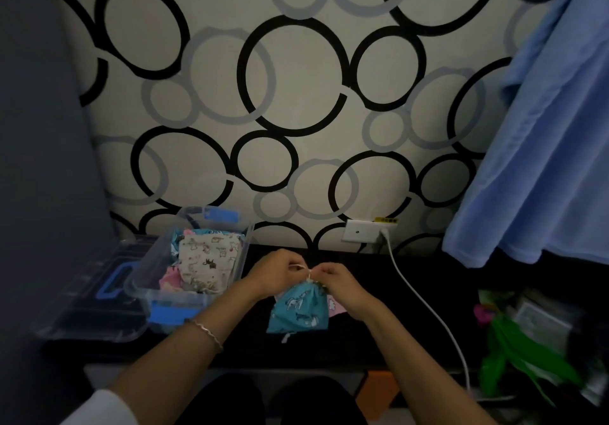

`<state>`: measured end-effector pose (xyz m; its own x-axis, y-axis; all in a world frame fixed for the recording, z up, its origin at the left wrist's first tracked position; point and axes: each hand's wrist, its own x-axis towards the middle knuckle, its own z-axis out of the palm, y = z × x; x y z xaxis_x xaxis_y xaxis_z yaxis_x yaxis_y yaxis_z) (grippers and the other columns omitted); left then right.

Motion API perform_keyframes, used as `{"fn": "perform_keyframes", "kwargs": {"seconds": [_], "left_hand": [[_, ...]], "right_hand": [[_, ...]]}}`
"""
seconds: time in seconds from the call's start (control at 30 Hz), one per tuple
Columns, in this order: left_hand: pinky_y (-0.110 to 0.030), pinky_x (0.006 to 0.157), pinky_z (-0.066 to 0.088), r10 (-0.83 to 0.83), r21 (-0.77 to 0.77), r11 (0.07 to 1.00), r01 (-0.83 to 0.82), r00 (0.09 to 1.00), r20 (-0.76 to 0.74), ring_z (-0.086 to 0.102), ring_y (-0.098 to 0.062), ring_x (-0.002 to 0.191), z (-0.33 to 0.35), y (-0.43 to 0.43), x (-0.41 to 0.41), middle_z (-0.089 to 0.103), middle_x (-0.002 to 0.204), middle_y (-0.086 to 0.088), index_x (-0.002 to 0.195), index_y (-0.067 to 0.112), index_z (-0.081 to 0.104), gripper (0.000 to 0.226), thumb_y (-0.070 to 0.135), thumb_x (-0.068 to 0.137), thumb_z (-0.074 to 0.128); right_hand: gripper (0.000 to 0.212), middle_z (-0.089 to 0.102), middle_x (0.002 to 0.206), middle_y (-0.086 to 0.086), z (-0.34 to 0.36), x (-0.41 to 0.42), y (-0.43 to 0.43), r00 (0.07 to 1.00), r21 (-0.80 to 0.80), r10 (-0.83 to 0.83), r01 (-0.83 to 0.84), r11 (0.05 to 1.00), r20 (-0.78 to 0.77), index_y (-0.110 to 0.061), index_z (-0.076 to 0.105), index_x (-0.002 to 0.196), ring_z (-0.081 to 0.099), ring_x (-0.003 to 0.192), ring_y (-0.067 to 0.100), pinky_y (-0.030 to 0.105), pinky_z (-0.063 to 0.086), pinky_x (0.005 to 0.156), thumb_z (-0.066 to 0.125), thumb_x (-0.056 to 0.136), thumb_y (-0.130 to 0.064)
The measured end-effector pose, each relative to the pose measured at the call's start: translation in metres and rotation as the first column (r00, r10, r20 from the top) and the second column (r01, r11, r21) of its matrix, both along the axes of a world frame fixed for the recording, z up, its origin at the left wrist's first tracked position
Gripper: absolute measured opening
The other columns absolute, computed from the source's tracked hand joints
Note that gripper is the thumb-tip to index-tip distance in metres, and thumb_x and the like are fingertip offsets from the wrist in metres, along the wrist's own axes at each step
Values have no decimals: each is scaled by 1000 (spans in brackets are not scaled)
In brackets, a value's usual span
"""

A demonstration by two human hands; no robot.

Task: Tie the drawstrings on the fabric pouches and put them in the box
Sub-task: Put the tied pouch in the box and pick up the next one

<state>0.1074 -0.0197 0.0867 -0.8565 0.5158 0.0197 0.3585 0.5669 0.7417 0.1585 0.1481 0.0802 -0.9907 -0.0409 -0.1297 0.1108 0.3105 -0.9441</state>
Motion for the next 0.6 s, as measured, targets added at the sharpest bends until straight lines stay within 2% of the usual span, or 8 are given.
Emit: {"fn": "perform_keyframes", "kwargs": {"seconds": [0.07,0.13,0.23,0.3,0.37,0.43,0.53,0.6], "left_hand": [[-31,64,51,11,39,999,-12,1000,18,66,-8,68,-1,-2,0,72,73,3,80,25,76,17,37,85,65],[-31,60,49,21,95,995,-24,999,34,63,-8,62,-2,-4,1,72,69,0,79,25,78,18,39,84,68],[-34,64,55,47,142,989,-51,998,31,69,-10,68,-2,-5,1,74,69,4,79,27,79,13,38,81,72],[-34,67,56,71,203,975,-84,995,74,70,-13,73,-3,-5,1,75,74,0,81,23,79,15,37,81,74],[-29,66,55,76,263,958,-115,985,154,70,-15,75,-2,-5,3,75,81,-8,86,15,79,18,32,83,74],[-23,66,55,63,276,953,-128,971,232,71,-15,79,-1,-6,5,75,87,-9,94,9,76,24,31,84,72],[-19,63,55,50,300,942,-147,950,308,71,-15,80,-1,-6,7,75,92,-9,99,7,73,27,31,85,71],[-19,62,56,67,320,930,-179,941,331,71,-16,79,-2,-6,6,75,91,-10,99,7,73,28,31,85,71]], "right_hand": [[25,64,77,4,1,4,0,996,-246,19,2,969,83,-12,68,78,59,75,14,25,46,72,52,97,-16],[24,65,82,7,-1,5,2,990,-400,44,14,916,137,-9,72,85,59,79,17,28,47,77,56,96,-21],[33,69,103,17,-9,4,2,977,-497,70,39,867,199,1,69,109,63,97,29,42,51,91,59,95,-27],[33,71,106,21,-10,5,-1,978,-526,49,66,848,202,0,70,111,67,98,32,44,55,85,61,94,-26],[27,73,98,20,-5,7,-6,986,-450,-35,107,887,165,-2,74,102,70,87,28,37,56,71,64,91,-25],[21,74,91,17,-1,8,-10,987,-325,-136,158,932,89,-2,74,96,72,78,22,29,56,64,67,89,-21],[11,71,83,7,1,5,-13,973,-144,-219,208,968,-68,-4,71,91,69,76,14,19,52,62,71,87,-15],[11,64,76,0,0,3,-15,944,-47,-257,252,966,-206,-9,67,88,60,70,6,16,49,61,75,82,-10]]}}
